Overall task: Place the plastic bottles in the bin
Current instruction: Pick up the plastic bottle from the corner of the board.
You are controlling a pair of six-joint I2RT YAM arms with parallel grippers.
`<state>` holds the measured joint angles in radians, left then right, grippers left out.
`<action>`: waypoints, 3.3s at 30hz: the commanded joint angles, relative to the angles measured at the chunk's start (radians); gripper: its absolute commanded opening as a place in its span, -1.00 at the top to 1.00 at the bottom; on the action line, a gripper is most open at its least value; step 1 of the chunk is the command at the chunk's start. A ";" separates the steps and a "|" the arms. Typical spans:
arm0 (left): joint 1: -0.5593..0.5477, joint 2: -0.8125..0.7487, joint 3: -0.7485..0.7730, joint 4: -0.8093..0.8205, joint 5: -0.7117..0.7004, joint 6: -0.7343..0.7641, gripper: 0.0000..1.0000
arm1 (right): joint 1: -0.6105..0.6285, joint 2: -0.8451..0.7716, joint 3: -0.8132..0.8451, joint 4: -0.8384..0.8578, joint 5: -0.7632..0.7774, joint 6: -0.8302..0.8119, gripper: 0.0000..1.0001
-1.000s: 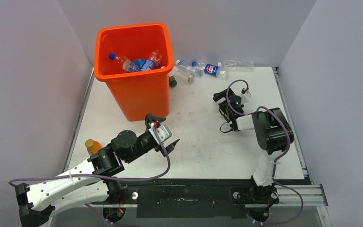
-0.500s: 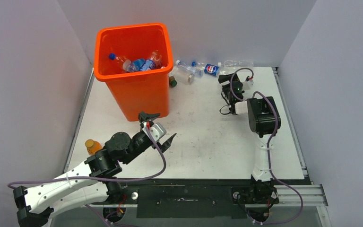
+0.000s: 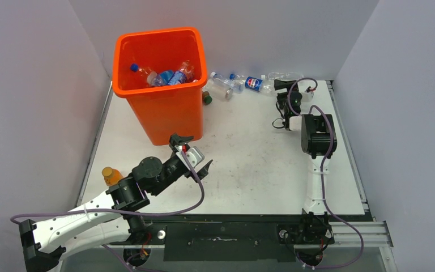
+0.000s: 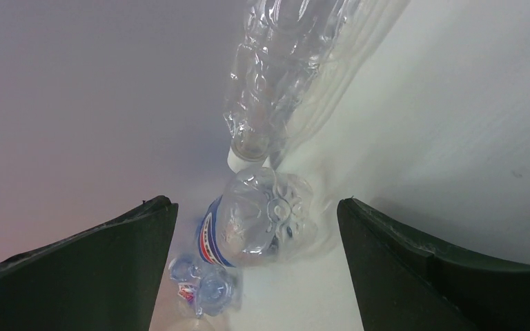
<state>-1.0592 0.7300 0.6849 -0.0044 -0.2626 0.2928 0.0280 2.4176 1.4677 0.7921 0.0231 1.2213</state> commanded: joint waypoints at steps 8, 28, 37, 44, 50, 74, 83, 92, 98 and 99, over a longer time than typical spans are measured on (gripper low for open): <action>-0.004 0.015 0.011 0.035 0.002 0.000 -0.92 | -0.002 0.101 0.083 -0.039 -0.154 0.006 -0.79; -0.004 0.029 0.008 0.037 -0.002 0.003 -0.92 | 0.066 0.122 0.105 -0.139 -0.126 -0.092 -0.95; -0.004 0.028 0.016 0.030 0.021 -0.007 -0.93 | 0.093 0.024 -0.039 -0.046 -0.154 -0.252 -0.74; -0.005 0.024 0.019 0.029 0.025 -0.010 -0.92 | 0.099 -0.037 -0.157 0.084 -0.176 -0.258 -0.75; -0.012 0.025 0.019 0.027 0.020 -0.007 -0.92 | 0.046 -0.088 -0.134 0.029 -0.147 -0.271 -0.96; -0.012 0.052 0.014 0.029 0.022 -0.003 -0.93 | 0.098 0.165 0.261 -0.109 -0.219 -0.296 -0.48; -0.015 0.027 0.022 0.024 0.029 -0.010 -0.93 | 0.144 0.007 -0.041 0.017 -0.226 -0.291 0.05; -0.025 0.013 0.028 0.020 0.039 -0.018 -0.92 | 0.191 -0.262 -0.471 0.162 -0.199 -0.273 -0.46; -0.027 0.014 0.031 0.017 0.043 -0.020 -0.92 | 0.217 -0.429 -0.581 0.062 -0.067 -0.323 -0.98; -0.027 0.013 0.033 0.017 0.043 -0.021 -0.92 | 0.224 -0.455 -0.569 0.013 -0.039 -0.354 -1.00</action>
<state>-1.0798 0.7578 0.6849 -0.0067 -0.2337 0.2882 0.2356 2.0727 0.9043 0.9089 -0.1349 0.9485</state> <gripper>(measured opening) 0.962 0.975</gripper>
